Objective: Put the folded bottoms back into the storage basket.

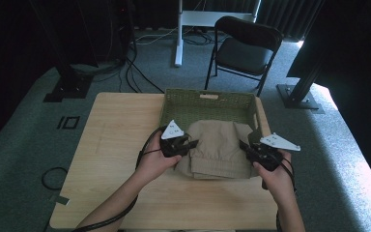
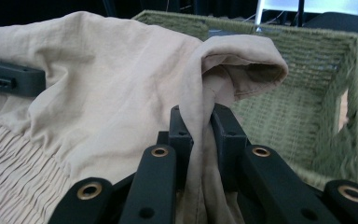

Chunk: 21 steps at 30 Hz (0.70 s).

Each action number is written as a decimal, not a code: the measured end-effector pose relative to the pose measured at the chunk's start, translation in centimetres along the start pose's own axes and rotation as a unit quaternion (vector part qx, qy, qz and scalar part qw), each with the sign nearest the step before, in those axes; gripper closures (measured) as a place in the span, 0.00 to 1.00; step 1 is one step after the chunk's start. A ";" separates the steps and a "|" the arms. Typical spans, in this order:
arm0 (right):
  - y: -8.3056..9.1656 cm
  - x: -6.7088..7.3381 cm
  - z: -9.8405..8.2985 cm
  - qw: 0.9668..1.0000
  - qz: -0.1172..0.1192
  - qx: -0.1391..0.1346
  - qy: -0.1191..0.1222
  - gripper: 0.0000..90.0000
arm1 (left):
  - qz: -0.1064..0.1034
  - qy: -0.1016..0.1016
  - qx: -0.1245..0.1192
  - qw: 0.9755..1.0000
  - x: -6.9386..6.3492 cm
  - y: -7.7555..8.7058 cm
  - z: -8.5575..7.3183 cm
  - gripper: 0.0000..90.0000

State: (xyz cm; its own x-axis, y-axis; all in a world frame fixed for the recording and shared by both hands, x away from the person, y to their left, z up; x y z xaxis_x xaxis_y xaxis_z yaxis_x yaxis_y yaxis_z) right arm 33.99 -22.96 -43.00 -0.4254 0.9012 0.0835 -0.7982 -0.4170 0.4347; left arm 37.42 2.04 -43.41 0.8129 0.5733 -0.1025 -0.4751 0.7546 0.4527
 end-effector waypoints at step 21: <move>-3.8 -2.9 6.6 0.999 -0.003 -0.021 -0.023 0.89 | 0.004 0.019 -0.040 0.999 5.1 -1.2 5.8 0.87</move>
State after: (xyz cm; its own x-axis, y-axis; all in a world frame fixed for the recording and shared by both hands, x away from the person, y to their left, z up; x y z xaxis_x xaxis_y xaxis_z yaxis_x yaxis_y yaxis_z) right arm 41.00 -23.19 -39.00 -0.4010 0.9077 0.1232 -0.8186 -0.4155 0.3965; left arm 44.14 2.18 -39.32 0.7967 0.5896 -0.1331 -0.5076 0.7721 0.3823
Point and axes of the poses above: each handheld gripper's, and its own axes: y roughly backward along the jaws, z roughly out of its top, x roughly to its left, the point moved 5 cm from there along -y, roughly forward along the jaws, and after that the axes turned 1 degree about -z, right-handed, at the moved point
